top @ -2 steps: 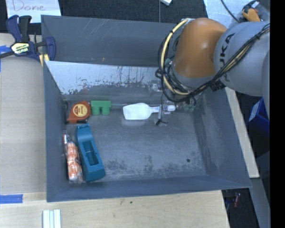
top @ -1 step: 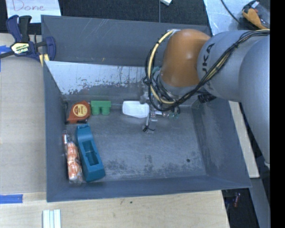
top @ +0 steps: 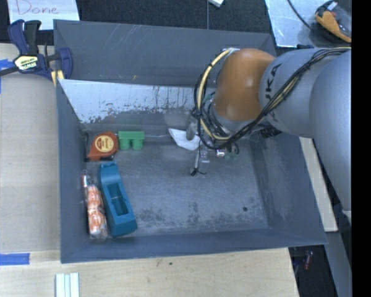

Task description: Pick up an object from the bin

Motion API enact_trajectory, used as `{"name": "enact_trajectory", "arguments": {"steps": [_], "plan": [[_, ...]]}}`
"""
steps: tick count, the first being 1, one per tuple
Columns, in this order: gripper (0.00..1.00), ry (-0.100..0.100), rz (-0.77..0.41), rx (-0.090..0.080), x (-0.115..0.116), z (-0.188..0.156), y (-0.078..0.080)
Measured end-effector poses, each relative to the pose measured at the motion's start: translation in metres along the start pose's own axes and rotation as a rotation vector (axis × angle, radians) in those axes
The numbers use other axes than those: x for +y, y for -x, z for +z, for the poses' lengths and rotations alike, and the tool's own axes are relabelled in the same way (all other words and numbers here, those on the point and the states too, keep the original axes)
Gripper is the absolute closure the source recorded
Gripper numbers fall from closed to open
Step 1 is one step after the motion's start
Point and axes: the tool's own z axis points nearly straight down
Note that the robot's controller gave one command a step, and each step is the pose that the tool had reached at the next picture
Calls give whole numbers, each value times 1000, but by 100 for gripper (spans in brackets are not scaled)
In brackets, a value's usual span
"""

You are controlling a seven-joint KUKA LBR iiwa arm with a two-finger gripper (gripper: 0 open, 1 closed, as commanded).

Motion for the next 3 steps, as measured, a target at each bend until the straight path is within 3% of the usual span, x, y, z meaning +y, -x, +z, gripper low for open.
{"name": "enact_trajectory", "arguments": {"steps": [1, 3], "plan": [[100, 2, 90, -5, 13, -3, 0], [100, 2, 89, -6, 13, -6, 0]]}}
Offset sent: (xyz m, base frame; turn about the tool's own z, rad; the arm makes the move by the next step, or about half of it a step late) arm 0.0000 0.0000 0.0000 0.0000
